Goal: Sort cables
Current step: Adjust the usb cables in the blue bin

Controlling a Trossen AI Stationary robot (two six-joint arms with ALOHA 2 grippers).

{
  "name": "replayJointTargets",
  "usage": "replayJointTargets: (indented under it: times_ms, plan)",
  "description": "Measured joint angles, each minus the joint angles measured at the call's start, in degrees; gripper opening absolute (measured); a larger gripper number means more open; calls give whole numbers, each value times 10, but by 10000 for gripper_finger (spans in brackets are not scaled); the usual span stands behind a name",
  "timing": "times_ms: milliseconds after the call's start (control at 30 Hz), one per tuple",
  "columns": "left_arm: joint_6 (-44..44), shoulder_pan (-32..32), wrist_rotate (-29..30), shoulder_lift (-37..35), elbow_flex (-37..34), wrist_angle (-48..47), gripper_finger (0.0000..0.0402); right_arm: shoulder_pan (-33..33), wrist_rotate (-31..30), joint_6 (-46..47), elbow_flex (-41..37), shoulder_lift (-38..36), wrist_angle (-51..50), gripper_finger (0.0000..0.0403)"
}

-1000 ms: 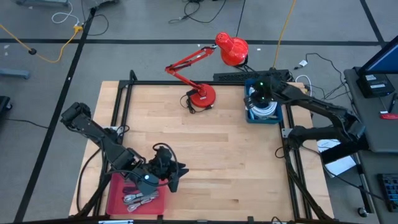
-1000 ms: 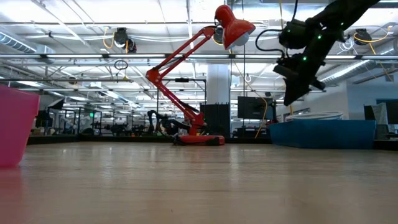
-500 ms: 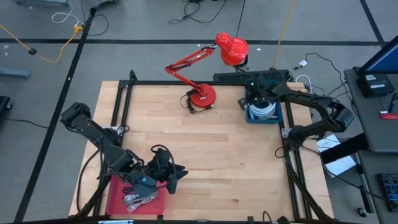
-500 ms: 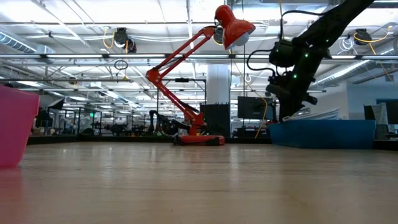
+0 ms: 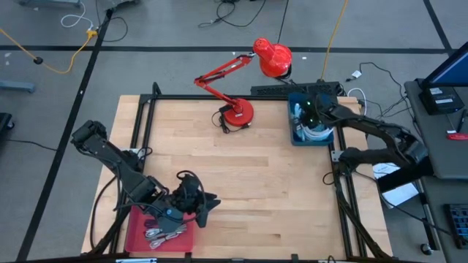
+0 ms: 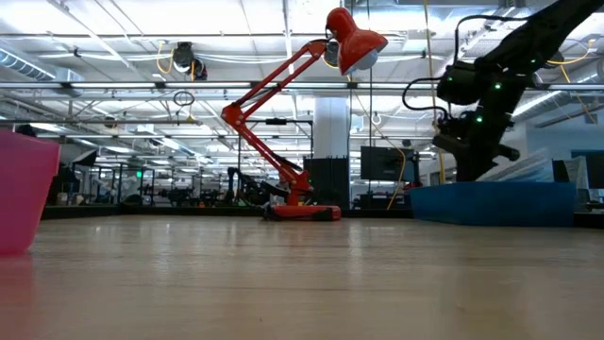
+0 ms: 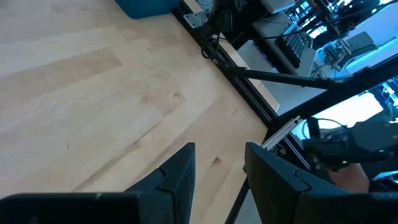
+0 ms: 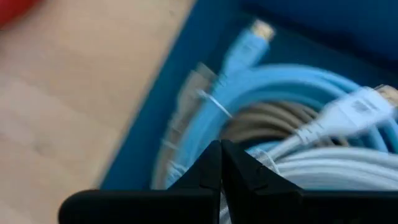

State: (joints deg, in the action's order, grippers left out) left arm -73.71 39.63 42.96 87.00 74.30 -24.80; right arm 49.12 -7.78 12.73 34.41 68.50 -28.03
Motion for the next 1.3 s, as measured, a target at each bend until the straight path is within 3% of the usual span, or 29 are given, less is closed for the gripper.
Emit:
replayJointTargets:
  times_ms: [567, 800, 1033, 1300]
  plan:
    - [20, -6, 0, 0, 0, 2, 140, -1, 53, -11, -3, -133, -4, 0]
    - [25, -6, -6, 0, 0, 1, 140, -5, 98, -29, 44, -160, 2, 0]
    - [27, -6, -10, 0, 0, 1, 140, -30, 2, -26, 137, -168, -149, 0]
    - [32, -6, -10, 0, 0, -7, 140, -30, 4, -3, 118, -140, -211, 0]
